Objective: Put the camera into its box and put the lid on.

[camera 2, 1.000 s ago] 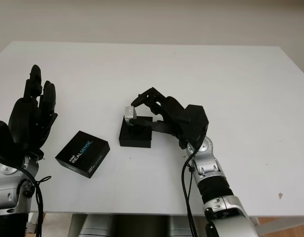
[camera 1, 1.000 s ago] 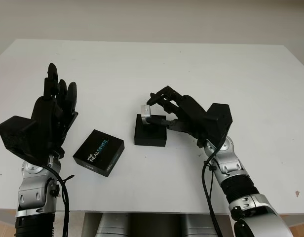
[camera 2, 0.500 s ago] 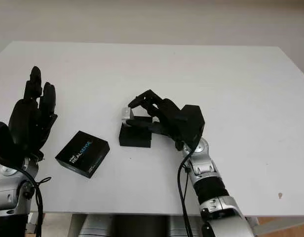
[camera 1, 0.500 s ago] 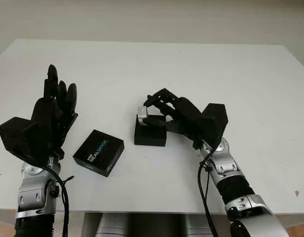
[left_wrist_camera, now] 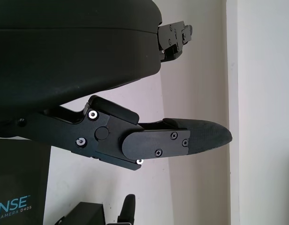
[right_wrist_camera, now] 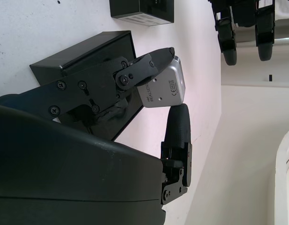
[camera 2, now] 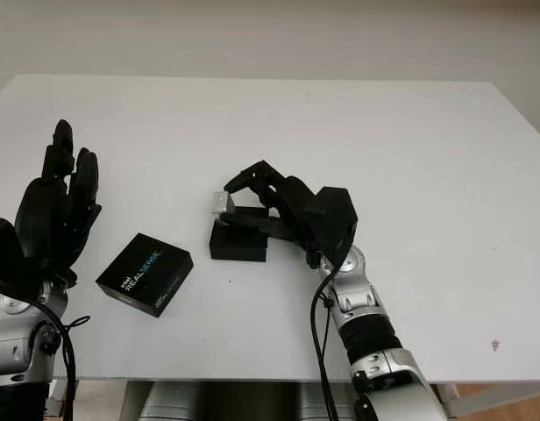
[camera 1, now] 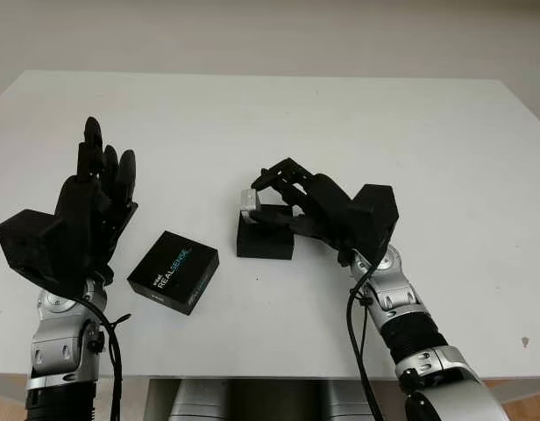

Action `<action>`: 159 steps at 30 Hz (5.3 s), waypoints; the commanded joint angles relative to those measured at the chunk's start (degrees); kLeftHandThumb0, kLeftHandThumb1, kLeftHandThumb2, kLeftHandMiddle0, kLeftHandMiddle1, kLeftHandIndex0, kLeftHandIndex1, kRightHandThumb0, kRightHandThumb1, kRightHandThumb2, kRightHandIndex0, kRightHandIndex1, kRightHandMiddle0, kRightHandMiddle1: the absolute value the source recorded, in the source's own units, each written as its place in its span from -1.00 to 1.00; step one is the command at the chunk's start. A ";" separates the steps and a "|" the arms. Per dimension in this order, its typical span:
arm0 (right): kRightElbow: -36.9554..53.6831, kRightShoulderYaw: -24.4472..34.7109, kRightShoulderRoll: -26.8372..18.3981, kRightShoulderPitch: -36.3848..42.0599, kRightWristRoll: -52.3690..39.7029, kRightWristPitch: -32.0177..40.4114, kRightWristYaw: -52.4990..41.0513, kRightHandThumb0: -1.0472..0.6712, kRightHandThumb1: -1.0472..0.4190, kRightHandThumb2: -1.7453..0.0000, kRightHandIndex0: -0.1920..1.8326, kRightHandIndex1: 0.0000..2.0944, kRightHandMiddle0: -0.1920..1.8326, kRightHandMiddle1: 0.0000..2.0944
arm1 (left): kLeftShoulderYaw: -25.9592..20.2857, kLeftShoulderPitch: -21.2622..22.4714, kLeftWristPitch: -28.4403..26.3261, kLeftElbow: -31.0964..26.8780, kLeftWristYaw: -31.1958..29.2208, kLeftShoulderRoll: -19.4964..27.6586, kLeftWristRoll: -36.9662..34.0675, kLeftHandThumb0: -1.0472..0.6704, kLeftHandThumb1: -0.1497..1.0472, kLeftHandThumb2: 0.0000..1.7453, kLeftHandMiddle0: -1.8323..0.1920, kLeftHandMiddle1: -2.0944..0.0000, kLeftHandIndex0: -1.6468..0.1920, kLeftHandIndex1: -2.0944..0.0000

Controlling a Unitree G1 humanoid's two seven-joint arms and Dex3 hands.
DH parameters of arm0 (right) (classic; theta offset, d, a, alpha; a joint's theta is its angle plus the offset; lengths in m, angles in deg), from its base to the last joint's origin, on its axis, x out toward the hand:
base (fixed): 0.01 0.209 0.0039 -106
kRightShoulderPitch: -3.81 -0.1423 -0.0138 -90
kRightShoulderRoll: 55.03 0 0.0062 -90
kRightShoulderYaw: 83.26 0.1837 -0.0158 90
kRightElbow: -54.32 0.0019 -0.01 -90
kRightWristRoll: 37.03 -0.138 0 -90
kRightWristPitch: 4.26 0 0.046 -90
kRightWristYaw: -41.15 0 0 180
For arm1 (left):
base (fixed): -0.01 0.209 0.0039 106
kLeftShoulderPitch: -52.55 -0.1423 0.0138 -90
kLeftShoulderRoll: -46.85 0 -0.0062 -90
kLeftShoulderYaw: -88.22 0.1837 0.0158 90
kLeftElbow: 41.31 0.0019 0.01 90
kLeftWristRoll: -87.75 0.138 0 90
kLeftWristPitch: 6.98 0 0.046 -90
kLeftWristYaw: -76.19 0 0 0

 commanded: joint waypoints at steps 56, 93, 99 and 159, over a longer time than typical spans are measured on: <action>3.40 -8.12 -8.30 4.32 17.24 -7.09 5.61 -0.26 -0.82 0.94 -0.55 -0.93 -0.43 0.59 | -0.20 -0.96 -0.09 -1.30 -0.08 0.69 -0.11 -0.67 1.00 -0.45 0.98 0.95 0.99 0.95; 9.62 -8.82 -13.74 5.32 25.90 -3.97 15.77 -0.33 -0.87 0.94 -0.56 -0.95 -0.57 0.07 | -0.22 -1.49 -1.01 -1.81 -1.42 1.39 -0.64 -0.68 1.00 -0.45 0.99 0.95 1.00 0.97; 9.09 -8.88 -12.04 6.25 25.30 -4.89 17.81 -0.26 -0.90 0.94 -0.53 -0.94 -0.44 0.26 | -0.43 -1.90 -1.02 -2.10 -1.30 1.16 -0.73 -0.66 1.00 -0.44 0.98 0.95 1.00 0.98; 1.18 -9.06 0.19 11.91 24.26 -14.34 36.12 -0.12 -0.96 0.94 -0.48 -0.93 -0.67 0.68 | -1.44 -2.95 -3.25 -3.53 -3.59 2.71 -2.78 -0.65 1.00 -0.44 1.00 0.97 1.00 1.00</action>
